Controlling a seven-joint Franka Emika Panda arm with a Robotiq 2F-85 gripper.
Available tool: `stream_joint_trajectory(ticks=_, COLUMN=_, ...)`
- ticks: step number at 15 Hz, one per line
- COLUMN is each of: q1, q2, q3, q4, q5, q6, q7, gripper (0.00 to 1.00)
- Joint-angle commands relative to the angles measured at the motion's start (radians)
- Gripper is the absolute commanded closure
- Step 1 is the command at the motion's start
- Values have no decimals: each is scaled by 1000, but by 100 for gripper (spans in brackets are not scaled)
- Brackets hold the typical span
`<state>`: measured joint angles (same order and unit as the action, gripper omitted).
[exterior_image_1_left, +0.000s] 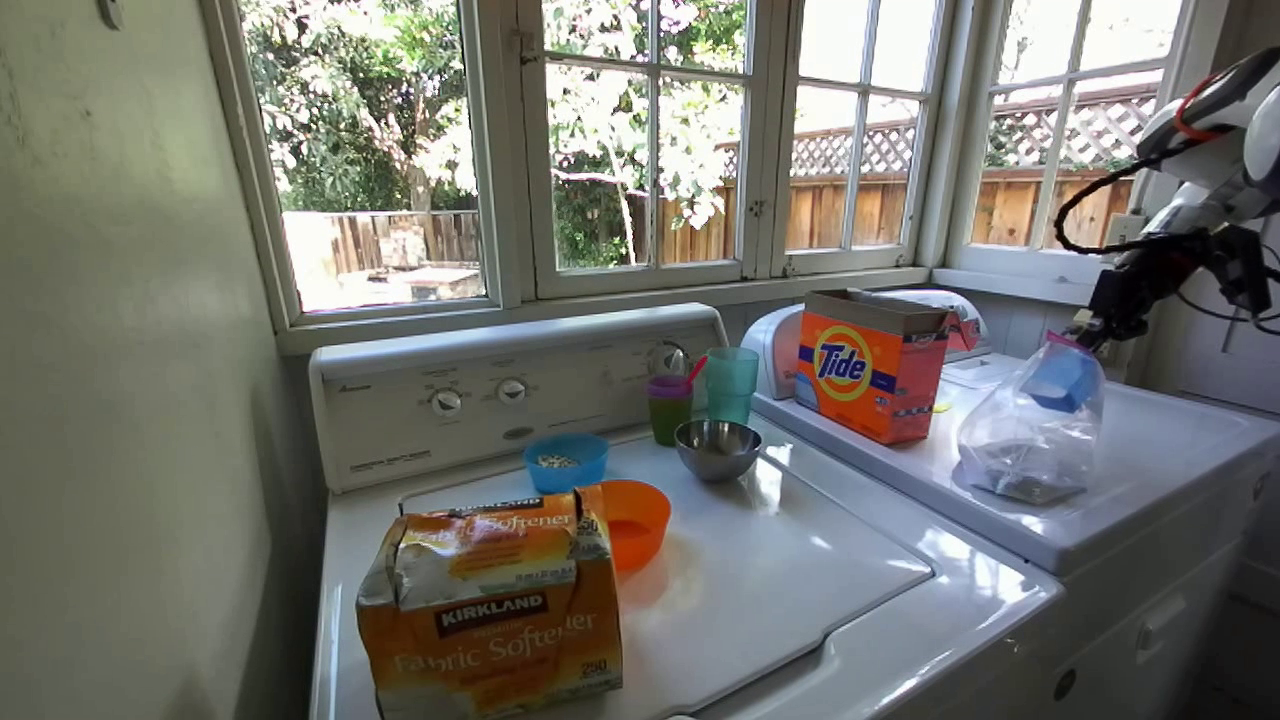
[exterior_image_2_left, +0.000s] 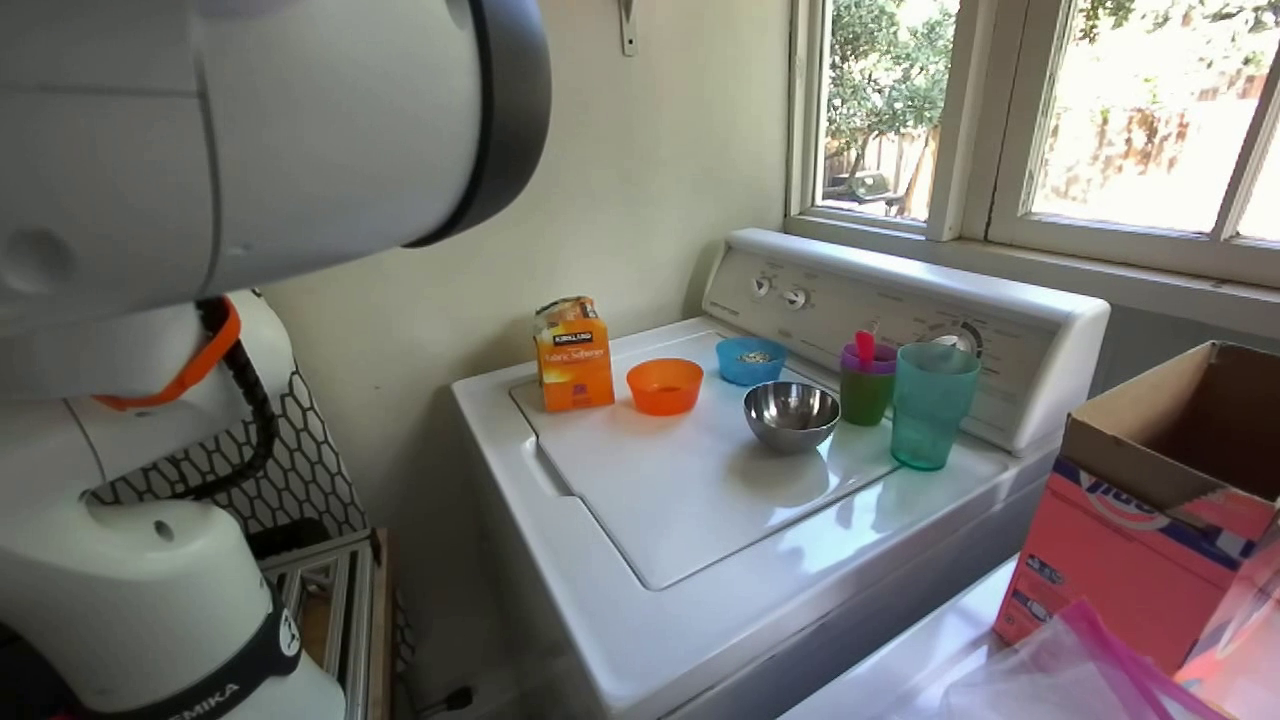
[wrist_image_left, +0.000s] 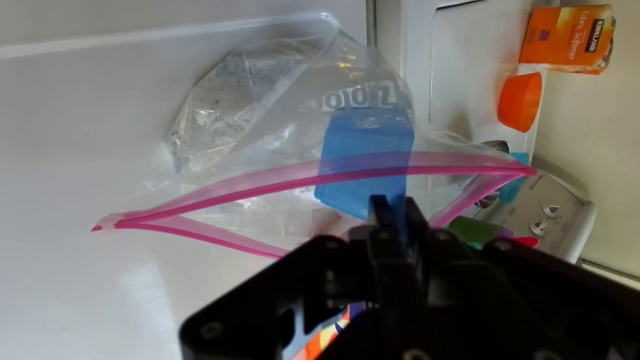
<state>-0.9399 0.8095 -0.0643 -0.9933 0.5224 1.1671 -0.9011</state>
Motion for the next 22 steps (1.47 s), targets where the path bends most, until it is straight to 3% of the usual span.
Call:
stream_joint_trajectory(ticks=1, q1=-1, q2=0, q3=0, q4=0, q5=1, q6=0, q7=1, gripper=92)
stream_joint_trajectory(ticks=2, q1=1, q2=3, q3=2, q4=5, q5=-3, q6=-9, q7=-3, gripper=98)
stream_joint_trajectory(ticks=10, q1=-29, q2=-16, q3=14, q4=7, q5=60, q6=17, q7=-41, gripper=98)
stream_joint_trajectory(ticks=14, q1=-2, q2=-2, q3=-7, q4=35, q5=-17, q6=-48, q7=-5, gripper=98)
stream_joint_trajectory(ticks=16, q1=5, q2=-12, q3=-11, q4=21, q5=-30, q6=-17, q7=-1, gripper=98)
stream_joint_trajectory(ticks=22, q1=-33, q2=-3, q3=11, q4=39, q5=35, q6=-24, q7=-17, gripper=98)
